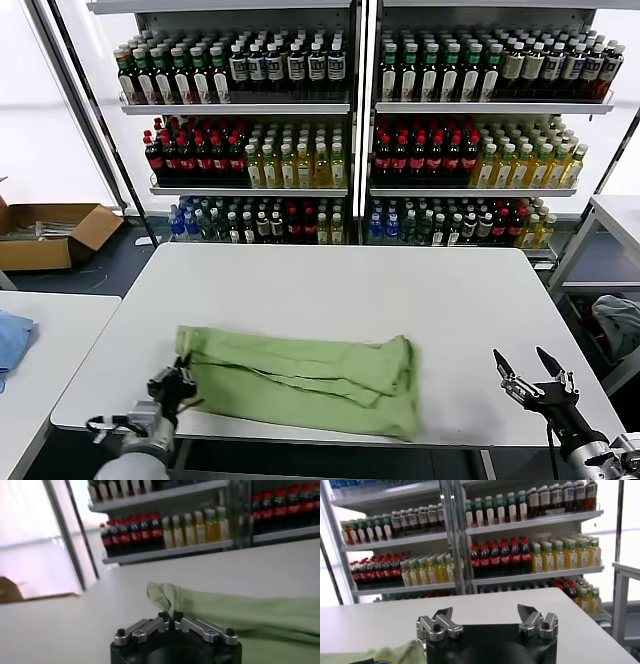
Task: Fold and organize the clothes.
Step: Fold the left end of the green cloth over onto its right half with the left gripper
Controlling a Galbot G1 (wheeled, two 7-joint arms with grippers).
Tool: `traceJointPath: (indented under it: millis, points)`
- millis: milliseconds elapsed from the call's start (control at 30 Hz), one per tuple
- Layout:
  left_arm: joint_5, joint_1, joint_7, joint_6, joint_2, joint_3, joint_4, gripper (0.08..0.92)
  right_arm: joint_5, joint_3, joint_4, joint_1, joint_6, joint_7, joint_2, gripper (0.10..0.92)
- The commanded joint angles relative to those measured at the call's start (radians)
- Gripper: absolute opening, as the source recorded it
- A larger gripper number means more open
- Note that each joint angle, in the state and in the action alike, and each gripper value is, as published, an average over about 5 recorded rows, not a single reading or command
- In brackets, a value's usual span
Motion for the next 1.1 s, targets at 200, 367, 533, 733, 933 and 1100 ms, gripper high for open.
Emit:
traceJointPath:
  millis: [200,367,533,733,933,1100]
  points:
    - [-0.165,-0.092,0.136,-0.022,0.214,-0.196,-0.030,0.105,0.010,-0.024,0.012,0.008,0.005,-0.003,0.009,0.823]
    - [-0.242,-0.152,0.080,-0.006,0.117,-0.025,-0.180,0.105,0.009,-0.029,0.016,0.007,0.002,-0.001,-0.002,0.823]
    - [-0.289,-0.159,0.039,0.005,0.082,0.140,-0.235,0.105,0.002,-0.040,0.023,0.016,-0.004,0.000,-0.010,0.823]
    - [-0.329,-0.147,-0.008,-0.034,0.002,0.292,-0.228,0.105,-0.008,-0.034,0.024,0.009,0.000,-0.011,0.017,0.823]
    - [-0.302,-0.154,-0.002,-0.042,-0.066,0.405,-0.162,0.105,-0.014,-0.025,0.027,-0.003,0.004,-0.014,0.040,0.823]
    - [-0.252,-0.151,0.032,-0.040,-0.106,0.483,-0.095,0.105,-0.015,-0.014,0.026,-0.011,0.005,-0.015,0.047,0.823]
